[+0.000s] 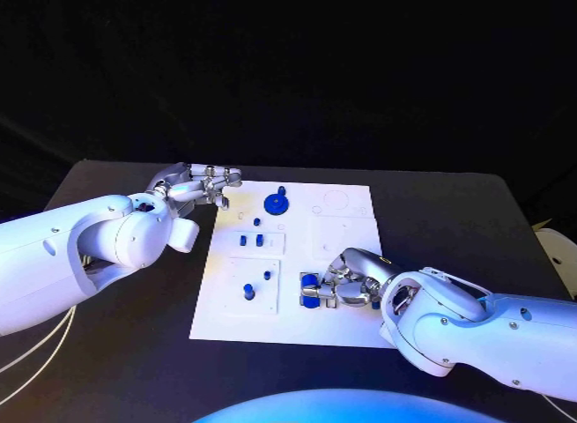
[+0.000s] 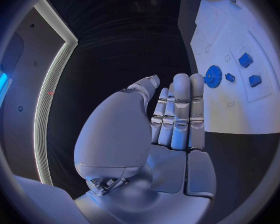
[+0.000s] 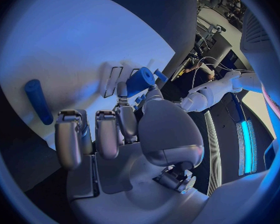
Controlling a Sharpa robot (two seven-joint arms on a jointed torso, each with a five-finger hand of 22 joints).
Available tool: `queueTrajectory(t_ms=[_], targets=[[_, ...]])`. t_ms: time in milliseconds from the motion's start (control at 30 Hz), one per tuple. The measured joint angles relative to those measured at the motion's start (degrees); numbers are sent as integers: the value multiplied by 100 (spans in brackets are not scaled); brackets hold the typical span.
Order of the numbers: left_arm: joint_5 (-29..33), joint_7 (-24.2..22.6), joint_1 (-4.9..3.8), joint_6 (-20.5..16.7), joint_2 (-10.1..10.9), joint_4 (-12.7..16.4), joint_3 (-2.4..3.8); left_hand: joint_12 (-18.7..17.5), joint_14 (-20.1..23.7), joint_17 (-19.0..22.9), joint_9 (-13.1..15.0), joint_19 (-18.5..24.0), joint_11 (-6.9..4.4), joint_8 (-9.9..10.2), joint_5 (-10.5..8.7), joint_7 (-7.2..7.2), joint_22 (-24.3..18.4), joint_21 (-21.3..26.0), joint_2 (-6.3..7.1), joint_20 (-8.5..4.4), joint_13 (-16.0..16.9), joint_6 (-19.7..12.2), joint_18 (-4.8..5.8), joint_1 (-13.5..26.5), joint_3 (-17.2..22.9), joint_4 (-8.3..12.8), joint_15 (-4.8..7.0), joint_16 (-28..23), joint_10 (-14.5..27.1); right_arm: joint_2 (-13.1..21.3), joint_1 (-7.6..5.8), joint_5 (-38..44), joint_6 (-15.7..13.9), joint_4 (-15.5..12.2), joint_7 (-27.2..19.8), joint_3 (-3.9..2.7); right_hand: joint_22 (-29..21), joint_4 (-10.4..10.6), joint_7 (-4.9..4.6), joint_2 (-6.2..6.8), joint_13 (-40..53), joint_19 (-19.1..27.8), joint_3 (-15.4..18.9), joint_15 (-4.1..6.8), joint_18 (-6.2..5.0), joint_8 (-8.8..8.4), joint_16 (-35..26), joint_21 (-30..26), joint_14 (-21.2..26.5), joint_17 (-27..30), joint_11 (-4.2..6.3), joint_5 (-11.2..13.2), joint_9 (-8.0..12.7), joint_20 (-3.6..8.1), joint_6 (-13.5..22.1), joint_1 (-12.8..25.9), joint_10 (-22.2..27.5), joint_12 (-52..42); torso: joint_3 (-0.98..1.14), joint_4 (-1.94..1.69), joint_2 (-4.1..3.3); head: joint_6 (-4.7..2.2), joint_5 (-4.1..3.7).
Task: Assemble the parts on the task board
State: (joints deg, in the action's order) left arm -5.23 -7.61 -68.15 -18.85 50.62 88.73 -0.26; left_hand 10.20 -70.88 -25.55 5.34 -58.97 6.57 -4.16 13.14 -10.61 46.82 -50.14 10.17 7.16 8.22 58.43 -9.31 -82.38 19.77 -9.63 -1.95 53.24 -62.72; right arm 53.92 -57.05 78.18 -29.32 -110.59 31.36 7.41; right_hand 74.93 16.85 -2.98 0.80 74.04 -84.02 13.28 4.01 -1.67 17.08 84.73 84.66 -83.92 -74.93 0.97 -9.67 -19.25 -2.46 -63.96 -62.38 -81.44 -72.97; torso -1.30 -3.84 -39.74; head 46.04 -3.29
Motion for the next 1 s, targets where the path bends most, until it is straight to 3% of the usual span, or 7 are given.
queueTrajectory(t_ms=[133,333,467,600,733,900,1000], targets=[[0,1,0,0,0,1,0,0,0,0,0,0,0,0,0,0,0,0,0,0,2,0,0,0,0,0,0,0,0,0,0,14,4,4,31,1,0,0,-26,164,-33,0,0,0,0,0,0,-33,0,0,0,305,-44,0,26,222,0,66,0,1,2,-5,-8],[0,2,0,0,0,2,0,0,0,0,0,0,0,0,0,0,0,0,0,0,5,0,0,0,0,0,0,0,0,9,1,56,-3,-14,50,1,-1,11,-44,419,-60,0,-181,0,0,-1,-1,-57,0,1,0,435,-88,0,45,478,0,142,0,-2,4,-14,-18],[0,3,0,1,4,2,0,0,0,0,0,0,0,0,0,0,1,0,0,0,4,0,0,0,0,0,0,0,0,46,1,98,-19,-82,50,1,-1,12,-44,402,-58,0,-250,0,0,-1,-1,-57,0,1,0,429,-103,0,45,525,0,142,0,-5,5,-13,-20],[0,4,0,1,10,2,-1,0,0,0,0,0,0,0,0,0,1,0,0,0,4,0,0,0,0,0,0,0,0,124,1,153,-37,-177,33,1,-1,-10,-44,289,26,0,-407,0,0,-1,5,9,0,1,0,81,-147,0,45,424,0,104,-1,-7,5,-10,-21],[0,6,0,2,16,2,-1,12,0,7,1,0,0,0,0,0,1,0,0,0,4,0,0,0,0,0,0,0,0,201,1,224,-28,-266,9,1,-2,-32,61,197,92,-2,-461,52,0,136,200,264,-10,2,63,-299,-236,44,-61,60,-144,-158,-1,-7,4,-13,-14],[0,12,0,5,19,1,-2,25,0,7,1,0,0,0,0,0,18,0,0,0,3,0,-1,0,0,0,0,0,0,257,1,328,34,-319,-27,1,-2,-32,76,219,92,-2,-461,53,0,220,206,286,-10,2,83,-320,-304,45,-76,-190,-165,-231,-1,-8,4,-26,-5],[0,16,0,6,19,-1,-4,25,0,8,1,0,0,0,0,0,18,0,0,0,3,0,0,0,0,0,0,0,0,287,2,389,97,-327,-42,0,-2,-57,76,226,97,-1,-436,92,88,261,206,309,-11,2,91,-348,-344,83,-76,-403,-215,-260,-1,-9,3,-31,2]])
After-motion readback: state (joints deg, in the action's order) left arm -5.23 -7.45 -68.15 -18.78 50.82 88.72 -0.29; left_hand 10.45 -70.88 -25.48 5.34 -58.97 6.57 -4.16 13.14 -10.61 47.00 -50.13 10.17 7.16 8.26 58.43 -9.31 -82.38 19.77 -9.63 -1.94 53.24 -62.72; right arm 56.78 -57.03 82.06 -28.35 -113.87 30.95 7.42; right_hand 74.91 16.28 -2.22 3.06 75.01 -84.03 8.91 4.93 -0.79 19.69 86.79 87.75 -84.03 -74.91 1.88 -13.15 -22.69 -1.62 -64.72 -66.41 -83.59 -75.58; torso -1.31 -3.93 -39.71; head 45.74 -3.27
